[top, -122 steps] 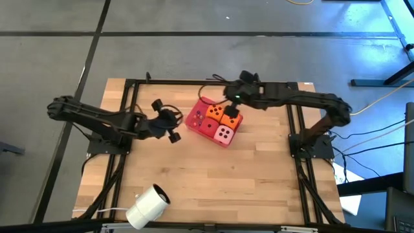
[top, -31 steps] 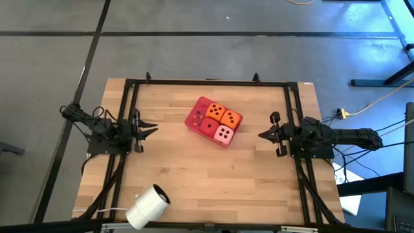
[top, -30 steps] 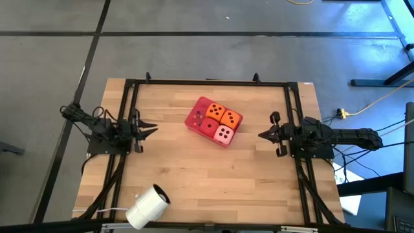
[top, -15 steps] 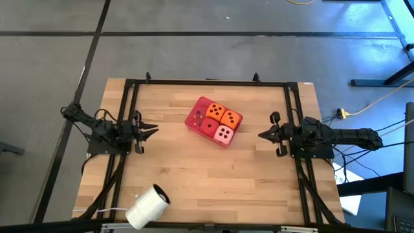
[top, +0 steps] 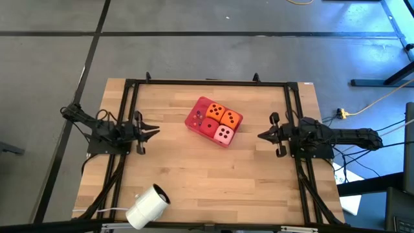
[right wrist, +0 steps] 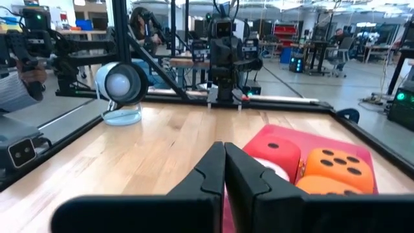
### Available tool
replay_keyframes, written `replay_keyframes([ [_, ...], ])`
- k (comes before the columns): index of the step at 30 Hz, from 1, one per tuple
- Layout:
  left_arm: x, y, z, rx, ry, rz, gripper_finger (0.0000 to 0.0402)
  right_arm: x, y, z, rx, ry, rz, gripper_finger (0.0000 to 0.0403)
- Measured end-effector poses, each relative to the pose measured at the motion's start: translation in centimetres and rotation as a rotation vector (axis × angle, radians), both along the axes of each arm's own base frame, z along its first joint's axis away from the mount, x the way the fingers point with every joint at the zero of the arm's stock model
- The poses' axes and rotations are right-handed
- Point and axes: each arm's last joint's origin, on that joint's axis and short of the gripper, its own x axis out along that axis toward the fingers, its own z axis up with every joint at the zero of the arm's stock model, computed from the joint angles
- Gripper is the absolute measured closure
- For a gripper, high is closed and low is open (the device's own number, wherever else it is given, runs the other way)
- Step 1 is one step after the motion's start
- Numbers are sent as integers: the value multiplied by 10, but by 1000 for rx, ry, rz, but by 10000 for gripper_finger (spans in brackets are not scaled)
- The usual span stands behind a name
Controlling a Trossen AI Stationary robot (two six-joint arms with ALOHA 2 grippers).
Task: Pick & Place Dice
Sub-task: Return to Home Position
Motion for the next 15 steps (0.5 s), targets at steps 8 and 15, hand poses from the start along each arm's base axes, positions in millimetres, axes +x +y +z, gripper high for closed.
replay_keyframes([
  [8, 0, 1, -5, -26, 34, 30, 341, 0, 0, -2, -1, 26, 0, 393],
  [15, 0, 0, -5, -185, 0, 6, 341, 0, 0, -3, 102, 43, -1, 393],
])
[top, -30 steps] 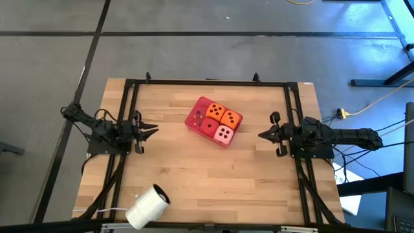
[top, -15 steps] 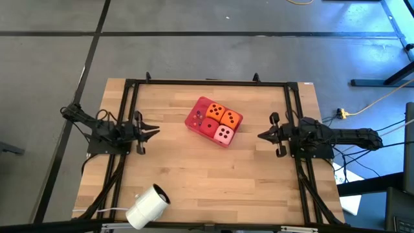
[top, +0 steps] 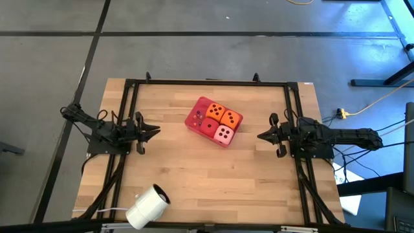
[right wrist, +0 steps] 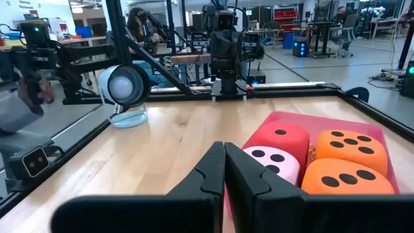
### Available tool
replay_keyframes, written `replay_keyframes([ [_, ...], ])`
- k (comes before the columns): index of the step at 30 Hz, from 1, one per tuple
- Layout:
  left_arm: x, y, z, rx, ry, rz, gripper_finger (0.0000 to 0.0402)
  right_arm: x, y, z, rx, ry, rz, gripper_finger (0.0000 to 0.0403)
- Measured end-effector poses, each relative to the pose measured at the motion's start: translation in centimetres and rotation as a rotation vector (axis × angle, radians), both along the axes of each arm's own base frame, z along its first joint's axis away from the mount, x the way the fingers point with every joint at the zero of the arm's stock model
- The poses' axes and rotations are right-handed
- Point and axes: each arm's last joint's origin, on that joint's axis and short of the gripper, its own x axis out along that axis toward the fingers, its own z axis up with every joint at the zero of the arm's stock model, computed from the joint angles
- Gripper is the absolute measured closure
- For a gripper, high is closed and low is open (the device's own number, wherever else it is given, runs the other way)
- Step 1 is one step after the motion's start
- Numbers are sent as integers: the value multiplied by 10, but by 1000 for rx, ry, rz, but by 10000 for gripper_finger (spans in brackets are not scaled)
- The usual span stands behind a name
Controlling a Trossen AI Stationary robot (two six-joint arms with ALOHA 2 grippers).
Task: Pick & Place Dice
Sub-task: Return to Home Position
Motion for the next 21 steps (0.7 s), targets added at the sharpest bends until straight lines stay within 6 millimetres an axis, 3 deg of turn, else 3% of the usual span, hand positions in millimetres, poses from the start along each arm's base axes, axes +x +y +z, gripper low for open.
replay_keyframes([
  [11, 0, 0, 0, 203, 52, 17, 341, 0, 0, 0, -1, 0, 0, 393],
  [21, 0, 0, 0, 218, 55, 20, 341, 0, 0, 0, -1, 0, 0, 393],
])
